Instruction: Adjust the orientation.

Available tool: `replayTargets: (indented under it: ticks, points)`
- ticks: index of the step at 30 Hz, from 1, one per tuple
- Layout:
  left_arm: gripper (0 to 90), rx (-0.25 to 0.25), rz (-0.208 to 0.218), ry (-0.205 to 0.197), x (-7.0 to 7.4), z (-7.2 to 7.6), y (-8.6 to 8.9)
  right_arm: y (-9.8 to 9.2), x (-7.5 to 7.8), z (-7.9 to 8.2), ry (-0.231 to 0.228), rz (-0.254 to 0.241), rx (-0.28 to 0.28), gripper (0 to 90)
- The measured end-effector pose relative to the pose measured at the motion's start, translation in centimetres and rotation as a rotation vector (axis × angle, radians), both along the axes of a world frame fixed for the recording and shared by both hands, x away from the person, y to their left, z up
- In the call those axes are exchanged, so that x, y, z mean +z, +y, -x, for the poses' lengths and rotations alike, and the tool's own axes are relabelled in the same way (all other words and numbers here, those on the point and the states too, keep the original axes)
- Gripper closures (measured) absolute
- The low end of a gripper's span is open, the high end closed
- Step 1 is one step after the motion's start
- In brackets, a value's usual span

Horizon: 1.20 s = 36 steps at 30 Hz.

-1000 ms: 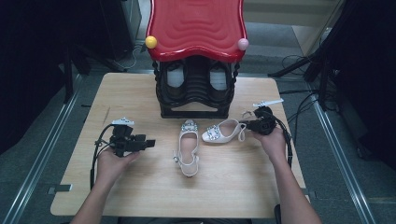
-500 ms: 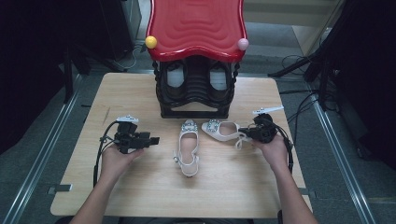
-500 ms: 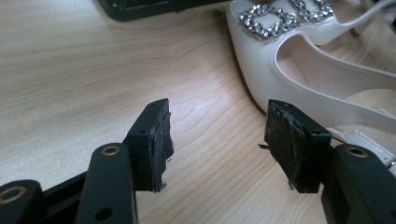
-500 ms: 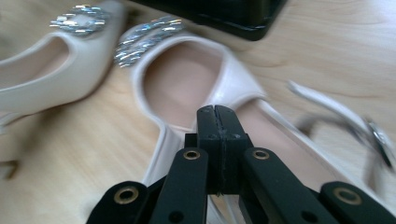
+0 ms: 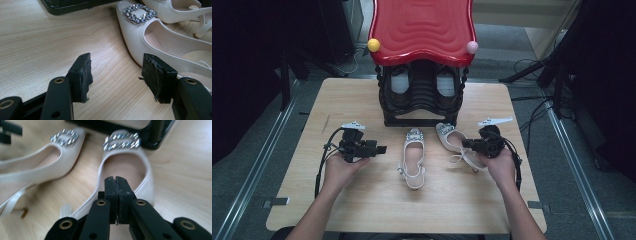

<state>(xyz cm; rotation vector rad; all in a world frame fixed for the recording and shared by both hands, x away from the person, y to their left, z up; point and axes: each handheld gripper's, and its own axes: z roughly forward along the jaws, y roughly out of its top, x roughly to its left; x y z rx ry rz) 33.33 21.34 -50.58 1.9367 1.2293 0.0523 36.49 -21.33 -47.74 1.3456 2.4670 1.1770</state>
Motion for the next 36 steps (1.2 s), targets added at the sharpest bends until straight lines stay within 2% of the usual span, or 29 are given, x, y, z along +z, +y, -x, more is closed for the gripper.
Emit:
replayTargets:
  ticks: [2,4,9,10,15,23,28,30,32,36]
  points:
    - [41.1,-0.003,-0.001,0.0,0.0,0.0,-0.1,0.0,0.2,-0.3,-0.017,-0.001,-0.021,90.0]
    - [41.1,-0.004,-0.008,0.0,0.0,0.0,-0.1,0.3,0.1,-0.6,-0.01,0.006,-0.026,90.0]
    - [41.1,-0.005,-0.025,0.006,0.0,0.2,0.1,1.4,-0.7,-1.1,0.033,0.077,0.017,90.0]
    - [41.1,-0.005,-0.027,0.006,0.0,0.2,0.2,1.4,-0.8,-1.1,0.025,0.086,0.025,90.0]
    - [41.1,0.007,-0.021,0.006,0.0,0.5,0.5,0.8,-0.6,-0.9,0.037,0.083,0.022,90.0]
    - [41.1,0.006,-0.025,0.011,-0.1,0.5,0.7,0.2,-0.3,-0.8,0.024,0.071,0.015,90.0]
    - [41.1,0.014,-0.021,0.005,-0.1,0.5,0.8,0.2,0.0,-0.5,-0.011,0.136,0.005,90.0]
    - [41.1,0.011,-0.022,0.009,-0.1,0.5,0.8,0.0,0.0,-0.6,0.0,0.107,0.002,90.0]
    - [41.1,0.013,-0.025,0.004,-0.1,0.5,0.7,-0.2,0.0,-0.6,0.02,0.048,0.009,90.0]
    - [41.1,0.011,-0.025,0.004,-0.1,0.5,0.6,0.0,0.2,-0.4,0.011,0.041,0.012,90.0]
